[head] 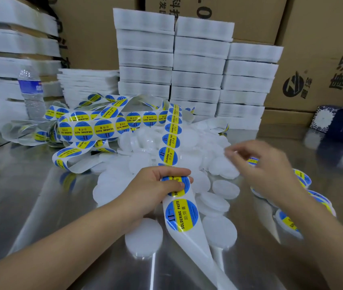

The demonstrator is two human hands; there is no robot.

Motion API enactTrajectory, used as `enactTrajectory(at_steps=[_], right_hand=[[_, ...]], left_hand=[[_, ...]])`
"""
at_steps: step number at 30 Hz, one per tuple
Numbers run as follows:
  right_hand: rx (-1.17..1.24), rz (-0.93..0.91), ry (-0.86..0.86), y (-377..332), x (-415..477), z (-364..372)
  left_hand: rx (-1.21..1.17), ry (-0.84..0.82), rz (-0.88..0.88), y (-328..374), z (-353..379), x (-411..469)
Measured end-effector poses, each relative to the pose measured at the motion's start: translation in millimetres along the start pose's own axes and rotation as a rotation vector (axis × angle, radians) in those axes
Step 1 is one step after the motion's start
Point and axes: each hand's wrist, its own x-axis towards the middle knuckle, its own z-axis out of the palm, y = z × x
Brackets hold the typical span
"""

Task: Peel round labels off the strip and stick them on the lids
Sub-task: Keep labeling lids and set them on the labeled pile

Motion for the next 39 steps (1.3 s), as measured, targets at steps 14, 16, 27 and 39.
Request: enactTrajectory(at_steps=[14,16,27,39], right_hand=[[0.286,-0.149,-0.410,-32,-26,23],[0.298,-0.144,-0.414,-33,-27,23],[0.268,-0.152,-0.426,-36,-28,26],[0.257,-0.147,-0.425,-33,-29,31]], left_hand=[[0.013,0.111,-0.074,4,4,-2],[0.017,0.102,-0.078,4,4,-3],[0.010,0.097,-0.088,3,1,-3],[-0.055,0.104,-0.097,4,2,-2]])
